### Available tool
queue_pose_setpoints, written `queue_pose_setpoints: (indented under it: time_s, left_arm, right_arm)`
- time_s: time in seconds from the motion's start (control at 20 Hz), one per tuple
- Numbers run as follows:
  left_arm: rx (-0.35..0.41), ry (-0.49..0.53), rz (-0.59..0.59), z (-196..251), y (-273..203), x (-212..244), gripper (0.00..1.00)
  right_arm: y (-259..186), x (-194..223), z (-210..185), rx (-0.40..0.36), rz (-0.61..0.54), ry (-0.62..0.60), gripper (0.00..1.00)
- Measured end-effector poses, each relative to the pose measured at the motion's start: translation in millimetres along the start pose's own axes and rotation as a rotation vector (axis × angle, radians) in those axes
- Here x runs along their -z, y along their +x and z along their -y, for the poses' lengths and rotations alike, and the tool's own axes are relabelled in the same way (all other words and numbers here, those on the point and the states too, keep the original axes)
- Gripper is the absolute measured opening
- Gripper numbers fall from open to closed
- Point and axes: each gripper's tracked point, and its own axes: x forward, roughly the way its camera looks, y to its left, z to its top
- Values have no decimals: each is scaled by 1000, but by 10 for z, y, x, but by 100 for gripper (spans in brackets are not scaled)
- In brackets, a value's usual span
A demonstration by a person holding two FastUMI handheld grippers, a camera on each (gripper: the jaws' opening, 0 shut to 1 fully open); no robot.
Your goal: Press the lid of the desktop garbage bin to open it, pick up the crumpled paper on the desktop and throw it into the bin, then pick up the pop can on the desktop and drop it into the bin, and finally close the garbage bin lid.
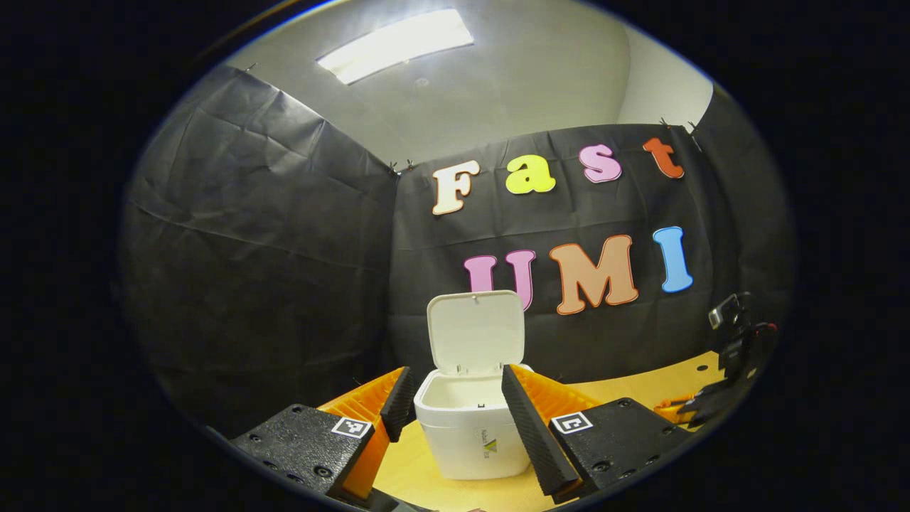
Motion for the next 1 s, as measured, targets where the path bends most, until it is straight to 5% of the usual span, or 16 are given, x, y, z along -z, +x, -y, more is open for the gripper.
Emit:
queue_pose_setpoints:
  time_s: [0.4,0.85,0.9,1.0]
  left_arm:
    - [-79,0,-71,-552,-46,325,76]
    - [-151,7,-143,-1102,-157,662,77]
    - [-157,5,-146,-1142,-162,668,77]
    - [-162,5,-145,-1192,-188,679,77]
  right_arm:
    - [224,-1342,-1012,-150,222,-26,8]
    - [916,-1650,-2103,-239,231,-91,8]
    - [972,-1648,-2153,-232,232,-95,13]
    - [1017,-1673,-2224,-238,244,-95,50]
